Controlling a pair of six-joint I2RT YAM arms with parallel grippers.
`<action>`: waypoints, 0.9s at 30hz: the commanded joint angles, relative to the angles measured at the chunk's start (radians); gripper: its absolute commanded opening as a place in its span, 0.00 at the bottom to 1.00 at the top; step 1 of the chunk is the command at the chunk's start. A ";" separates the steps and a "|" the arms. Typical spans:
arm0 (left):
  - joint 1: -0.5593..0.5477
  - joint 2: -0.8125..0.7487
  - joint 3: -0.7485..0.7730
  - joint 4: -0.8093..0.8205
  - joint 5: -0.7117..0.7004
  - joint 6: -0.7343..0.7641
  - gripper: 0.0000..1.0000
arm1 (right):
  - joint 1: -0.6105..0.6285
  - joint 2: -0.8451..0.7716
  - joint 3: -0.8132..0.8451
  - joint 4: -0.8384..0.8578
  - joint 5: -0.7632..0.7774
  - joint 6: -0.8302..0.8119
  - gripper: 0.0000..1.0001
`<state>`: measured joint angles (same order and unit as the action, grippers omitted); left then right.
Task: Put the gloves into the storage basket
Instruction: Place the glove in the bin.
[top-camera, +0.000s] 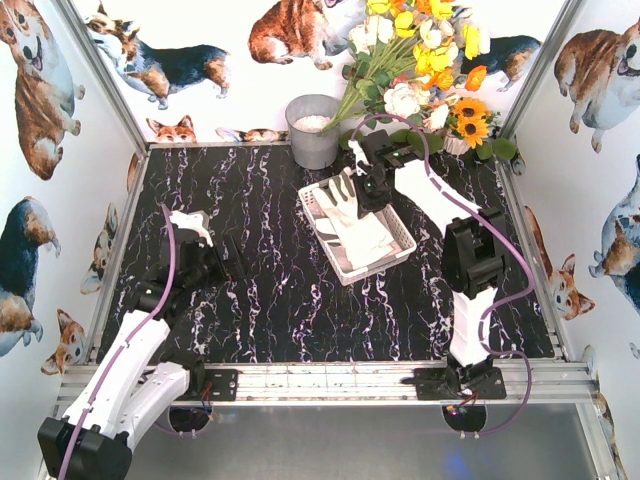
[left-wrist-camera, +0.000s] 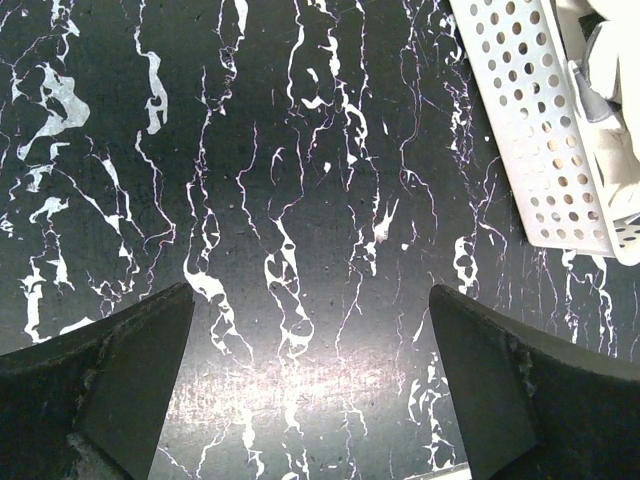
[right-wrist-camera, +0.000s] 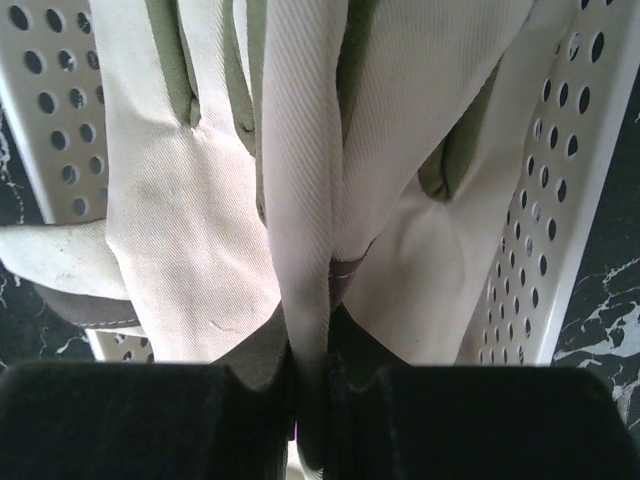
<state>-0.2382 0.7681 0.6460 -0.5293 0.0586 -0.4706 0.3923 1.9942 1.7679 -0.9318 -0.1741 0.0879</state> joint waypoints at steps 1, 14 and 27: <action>0.014 -0.017 0.015 -0.014 -0.020 0.006 0.98 | -0.009 0.034 0.059 0.048 0.016 -0.050 0.00; 0.017 -0.012 0.045 -0.025 -0.040 0.029 1.00 | -0.015 0.087 0.098 0.039 0.112 -0.089 0.00; 0.019 0.009 0.068 -0.027 -0.033 0.040 1.00 | -0.008 -0.001 0.105 0.034 0.164 -0.077 0.56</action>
<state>-0.2359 0.7715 0.6807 -0.5682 0.0292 -0.4473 0.3832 2.0785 1.8252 -0.9379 -0.0734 0.0086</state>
